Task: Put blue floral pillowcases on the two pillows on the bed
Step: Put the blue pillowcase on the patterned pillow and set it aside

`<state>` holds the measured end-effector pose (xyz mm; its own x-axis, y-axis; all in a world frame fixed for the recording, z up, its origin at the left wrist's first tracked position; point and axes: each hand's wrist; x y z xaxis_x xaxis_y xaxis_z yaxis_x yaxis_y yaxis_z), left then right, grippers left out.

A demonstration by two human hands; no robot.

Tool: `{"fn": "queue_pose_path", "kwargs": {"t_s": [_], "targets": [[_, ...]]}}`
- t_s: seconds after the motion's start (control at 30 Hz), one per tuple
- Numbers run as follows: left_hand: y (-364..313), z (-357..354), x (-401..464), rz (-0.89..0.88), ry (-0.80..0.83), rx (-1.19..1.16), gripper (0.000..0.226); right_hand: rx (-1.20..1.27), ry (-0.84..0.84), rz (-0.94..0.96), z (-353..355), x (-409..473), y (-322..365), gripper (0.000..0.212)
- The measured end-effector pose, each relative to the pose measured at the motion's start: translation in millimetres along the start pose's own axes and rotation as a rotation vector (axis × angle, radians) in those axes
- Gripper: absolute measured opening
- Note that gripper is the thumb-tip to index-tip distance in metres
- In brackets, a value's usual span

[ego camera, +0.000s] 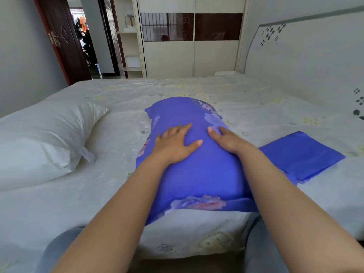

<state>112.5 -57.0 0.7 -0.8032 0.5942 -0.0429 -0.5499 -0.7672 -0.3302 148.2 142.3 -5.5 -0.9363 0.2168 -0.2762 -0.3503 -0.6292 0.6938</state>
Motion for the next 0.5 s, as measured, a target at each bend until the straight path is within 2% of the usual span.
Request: {"fn": "queue_pose_path", "kwargs": {"t_s": [0.07,0.13,0.23,0.27,0.33,0.4,0.47,0.5], "targets": [[29.7,-13.9,-8.0,0.184,0.107,-0.136,0.096,0.082,-0.073,-0.121,-19.6,-2.8,-18.1,0.106],[57.5,-32.5,-12.4,0.288,0.088,-0.414,0.109,0.256,-0.138,-0.191,-27.4,-3.3,-34.5,0.126],[82.2,-47.8,-16.3,0.367,0.064,-0.775,0.122,0.483,-0.075,-0.233,-26.8,3.3,-49.4,0.131],[84.6,-48.3,-16.9,0.331,0.052,-0.854,0.121,0.535,-0.037,-0.214,-25.9,6.0,-50.4,0.126],[83.4,-44.7,-14.0,0.186,-0.006,-0.93,0.109,0.657,-0.063,-0.133,-25.0,7.3,-45.9,0.096],[76.3,-33.3,-8.9,0.043,-0.079,-0.903,0.09,0.695,-0.18,-0.074,-22.5,8.9,-39.0,0.06],[69.0,-19.3,-0.4,-0.026,-0.153,-0.85,0.077,0.668,-0.336,-0.012,-15.9,12.4,-34.4,0.029],[66.5,-13.5,3.3,-0.039,-0.185,-0.839,0.07,0.66,-0.416,0.049,-13.5,14.4,-32.8,0.022]]}}
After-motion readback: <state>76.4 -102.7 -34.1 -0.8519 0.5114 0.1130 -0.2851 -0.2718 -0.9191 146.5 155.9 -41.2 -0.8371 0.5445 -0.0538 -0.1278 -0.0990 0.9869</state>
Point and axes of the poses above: each hand's wrist, its own x-axis towards the middle knuckle, its own z-axis out of the back of the hand, y = z × x, and after that the axes turned 13 degrees about y, right-handed
